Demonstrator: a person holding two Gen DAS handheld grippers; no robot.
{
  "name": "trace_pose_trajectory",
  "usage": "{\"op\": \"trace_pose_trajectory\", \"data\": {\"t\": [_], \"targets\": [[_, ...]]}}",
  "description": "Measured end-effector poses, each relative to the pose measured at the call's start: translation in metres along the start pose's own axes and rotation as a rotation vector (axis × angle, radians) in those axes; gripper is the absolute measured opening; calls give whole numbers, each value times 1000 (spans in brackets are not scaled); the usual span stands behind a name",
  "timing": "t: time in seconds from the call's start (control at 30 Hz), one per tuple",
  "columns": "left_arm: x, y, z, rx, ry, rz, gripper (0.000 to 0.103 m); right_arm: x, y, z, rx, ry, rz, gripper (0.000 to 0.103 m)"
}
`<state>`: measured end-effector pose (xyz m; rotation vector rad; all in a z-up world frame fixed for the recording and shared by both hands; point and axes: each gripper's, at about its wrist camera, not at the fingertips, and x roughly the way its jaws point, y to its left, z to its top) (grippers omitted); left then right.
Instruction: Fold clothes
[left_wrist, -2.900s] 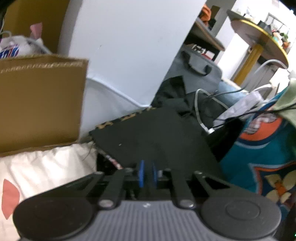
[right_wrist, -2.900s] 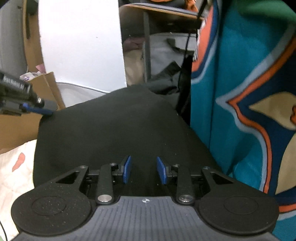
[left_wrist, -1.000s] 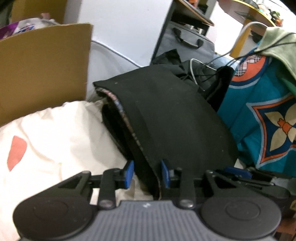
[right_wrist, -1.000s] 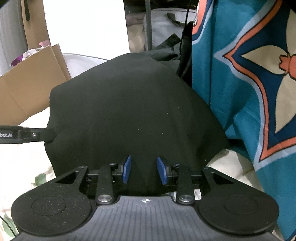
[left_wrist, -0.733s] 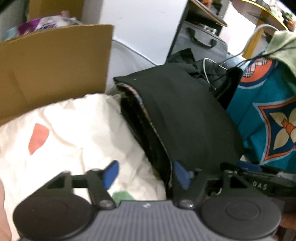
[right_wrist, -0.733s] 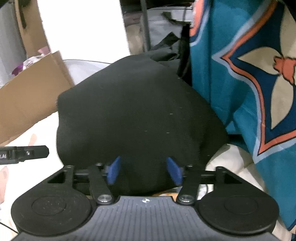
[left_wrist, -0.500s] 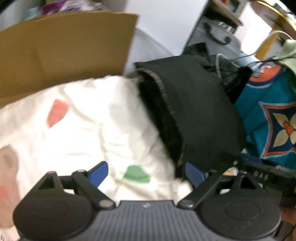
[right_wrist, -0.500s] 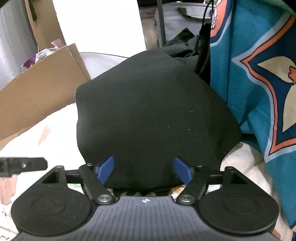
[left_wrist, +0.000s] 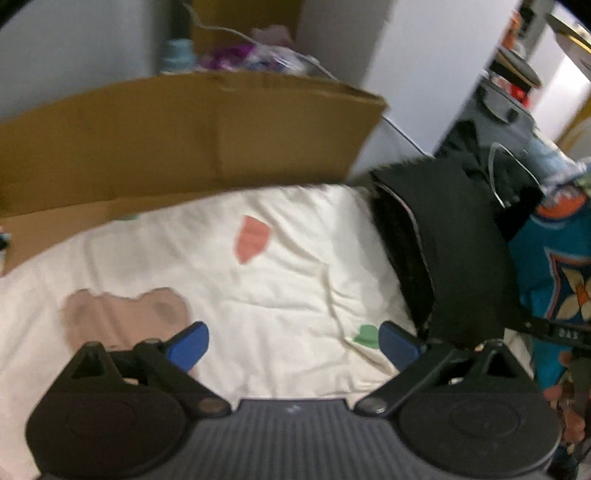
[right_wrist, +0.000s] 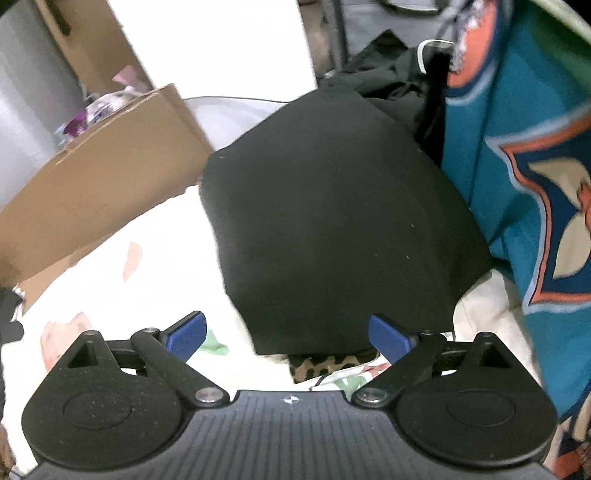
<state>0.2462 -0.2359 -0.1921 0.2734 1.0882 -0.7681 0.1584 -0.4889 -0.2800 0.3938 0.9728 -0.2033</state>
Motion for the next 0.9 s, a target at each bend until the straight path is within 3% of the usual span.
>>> {"op": "trace_pose_trajectory", "data": {"t": [0.13,0.37,0.67,0.9], "targets": [[-38,11,10,-92,-4,25,102,-22,12,15,-12,42,5,98],[-104,16,17,-148,6,77,102,-80,29,34,-26,83,-7,98],[-191,27,12,-223,8,154,102,-153,35,38,-8,92,5,98],[-262,38,-2,-339,-8,176,102,-198,43,35,-3,70,50,98]]}}
